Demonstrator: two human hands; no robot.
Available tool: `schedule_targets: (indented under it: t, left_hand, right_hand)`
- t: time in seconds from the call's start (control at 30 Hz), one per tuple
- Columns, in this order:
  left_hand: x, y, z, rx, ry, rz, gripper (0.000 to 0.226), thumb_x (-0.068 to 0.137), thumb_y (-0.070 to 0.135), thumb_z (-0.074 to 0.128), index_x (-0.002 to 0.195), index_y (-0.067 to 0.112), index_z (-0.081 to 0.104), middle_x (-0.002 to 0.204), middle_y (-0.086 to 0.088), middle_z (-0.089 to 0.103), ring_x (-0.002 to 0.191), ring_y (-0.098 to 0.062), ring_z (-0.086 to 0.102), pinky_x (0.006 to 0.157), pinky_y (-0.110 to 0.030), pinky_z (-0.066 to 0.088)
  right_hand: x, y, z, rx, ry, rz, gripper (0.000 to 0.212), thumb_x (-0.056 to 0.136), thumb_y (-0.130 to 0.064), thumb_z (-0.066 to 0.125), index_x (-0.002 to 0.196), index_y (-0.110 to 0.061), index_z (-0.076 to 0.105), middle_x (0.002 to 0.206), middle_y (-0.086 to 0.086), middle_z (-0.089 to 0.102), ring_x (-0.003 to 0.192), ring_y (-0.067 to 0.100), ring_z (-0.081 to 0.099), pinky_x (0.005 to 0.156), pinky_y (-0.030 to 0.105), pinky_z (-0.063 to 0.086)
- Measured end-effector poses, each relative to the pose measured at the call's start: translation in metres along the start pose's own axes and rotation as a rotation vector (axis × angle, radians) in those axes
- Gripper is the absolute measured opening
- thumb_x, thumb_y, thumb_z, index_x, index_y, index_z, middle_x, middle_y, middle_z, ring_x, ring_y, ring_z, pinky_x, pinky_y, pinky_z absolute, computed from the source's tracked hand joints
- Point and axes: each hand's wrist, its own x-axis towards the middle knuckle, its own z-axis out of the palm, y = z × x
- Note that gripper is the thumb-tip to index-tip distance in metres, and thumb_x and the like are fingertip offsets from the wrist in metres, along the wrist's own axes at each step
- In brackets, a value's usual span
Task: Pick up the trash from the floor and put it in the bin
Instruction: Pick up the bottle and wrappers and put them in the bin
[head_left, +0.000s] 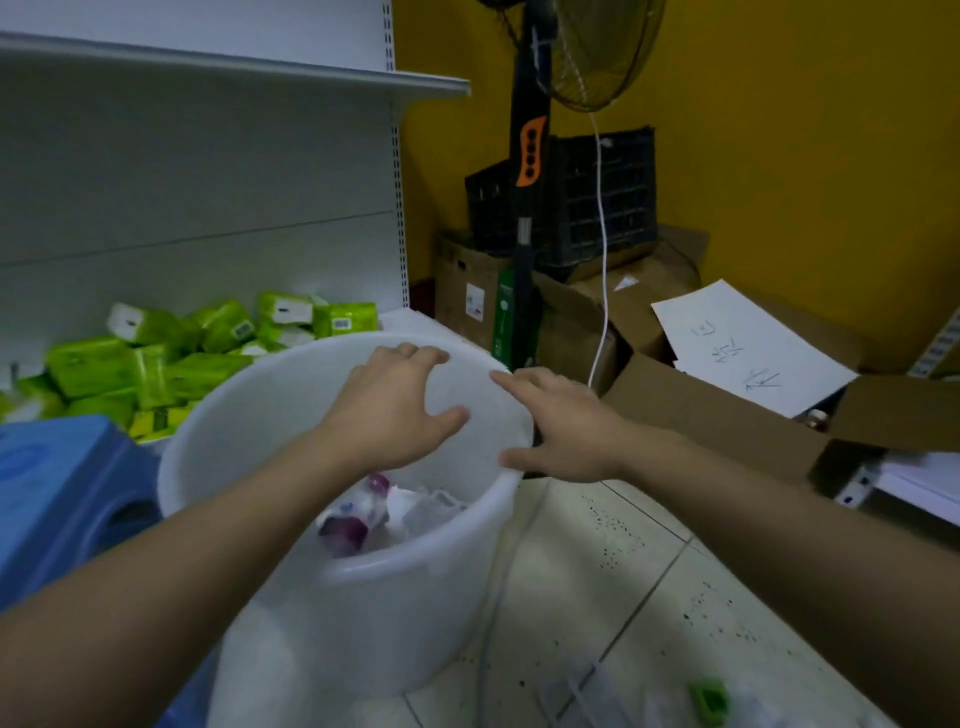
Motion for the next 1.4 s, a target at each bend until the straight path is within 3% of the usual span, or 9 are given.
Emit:
schedule_targets:
  t: [0.23,0.37,0.6,0.77,0.87,0.97,1.1,1.27,1.4]
  left_hand:
    - [-0.011,0.088,0.042,-0.024,-0.084,0.368,0.056,0.081,0.052,0.059,0.131,0.029,0.047,0.127,0.003,0.056,0.115,-0.016,0.048,0.093,-0.032,0.042]
    - [-0.018,0.132,0.088,0.052,-0.235,0.494,0.055,0.084,0.051,0.056,0.133,0.028,0.044,0.129,0.002,0.054,0.116,-0.018,0.047,0.095,-0.034,0.040]
    - [-0.062,0.149,0.214,0.046,-0.694,0.279,0.060,0.086,0.045,0.057,0.139,0.025,0.037,0.137,-0.005,0.046,0.122,-0.025,0.046,0.095,-0.036,0.041]
    - [-0.122,0.133,0.295,0.020,-0.878,0.072,0.073,0.081,0.045,0.062,0.142,0.022,0.031,0.132,-0.011,0.045,0.119,-0.028,0.047,0.093,-0.041,0.045]
    - [-0.146,0.120,0.320,0.020,-0.893,-0.035,0.095,0.071,0.053,0.067,0.147,0.023,0.020,0.135,-0.012,0.042,0.121,-0.033,0.045,0.096,-0.048,0.045]
    - [-0.162,0.113,0.334,0.035,-0.847,-0.039,0.099,0.064,0.067,0.063,0.143,0.021,0.023,0.131,-0.014,0.046,0.116,-0.034,0.048,0.091,-0.047,0.049]
    - [-0.174,0.111,0.348,0.110,-0.766,-0.036,0.079,0.079,0.056,0.058,0.140,0.017,0.028,0.140,-0.016,0.038,0.125,-0.034,0.038,0.094,-0.046,0.048]
    - [-0.176,0.104,0.349,0.045,-0.719,-0.044,0.056,0.092,0.043,0.048,0.140,0.016,0.035,0.144,-0.015,0.039,0.129,-0.034,0.035,0.102,-0.043,0.042]
    - [-0.171,0.096,0.343,-0.128,-0.655,-0.023,0.032,0.098,0.033,0.037,0.116,0.019,0.059,0.123,-0.011,0.057,0.113,-0.030,0.050,0.094,-0.042,0.044]
  right_hand:
    - [-0.061,0.072,-0.008,-0.043,0.084,0.072,0.089,0.079,-0.061,0.059,0.150,-0.033,0.012,0.154,-0.004,0.028,0.140,0.019,0.029,0.114,0.043,0.024]
    - [-0.111,0.120,0.028,-0.067,-0.040,0.207,0.088,0.081,-0.058,0.060,0.150,-0.031,0.012,0.158,0.000,0.022,0.142,0.023,0.026,0.115,0.046,0.027]
    - [-0.192,0.191,0.124,0.061,-0.284,0.387,0.080,0.085,-0.053,0.059,0.150,-0.027,0.020,0.159,0.006,0.016,0.143,0.027,0.025,0.115,0.044,0.028]
    - [-0.222,0.216,0.188,0.138,-0.386,0.446,0.064,0.089,-0.048,0.057,0.145,-0.027,0.035,0.153,0.005,0.030,0.137,0.026,0.034,0.110,0.041,0.032]
    - [-0.228,0.224,0.214,0.158,-0.413,0.462,0.047,0.091,-0.043,0.055,0.135,-0.030,0.048,0.146,0.007,0.037,0.130,0.028,0.039,0.104,0.040,0.036]
    - [-0.223,0.228,0.231,0.140,-0.402,0.450,0.046,0.090,-0.044,0.055,0.133,-0.030,0.049,0.145,0.008,0.039,0.128,0.030,0.040,0.103,0.041,0.036]
    - [-0.205,0.231,0.246,0.073,-0.283,0.473,0.057,0.088,-0.048,0.055,0.140,-0.029,0.041,0.142,0.009,0.044,0.125,0.030,0.044,0.101,0.041,0.034]
    - [-0.185,0.234,0.262,-0.187,-0.379,0.429,0.063,0.082,-0.062,0.051,0.132,-0.024,0.046,0.123,0.008,0.059,0.115,0.030,0.050,0.096,0.041,0.031]
    - [-0.179,0.231,0.270,-0.268,-0.386,0.406,0.050,0.083,-0.057,0.050,0.118,-0.021,0.054,0.112,0.007,0.063,0.107,0.028,0.052,0.094,0.039,0.031]
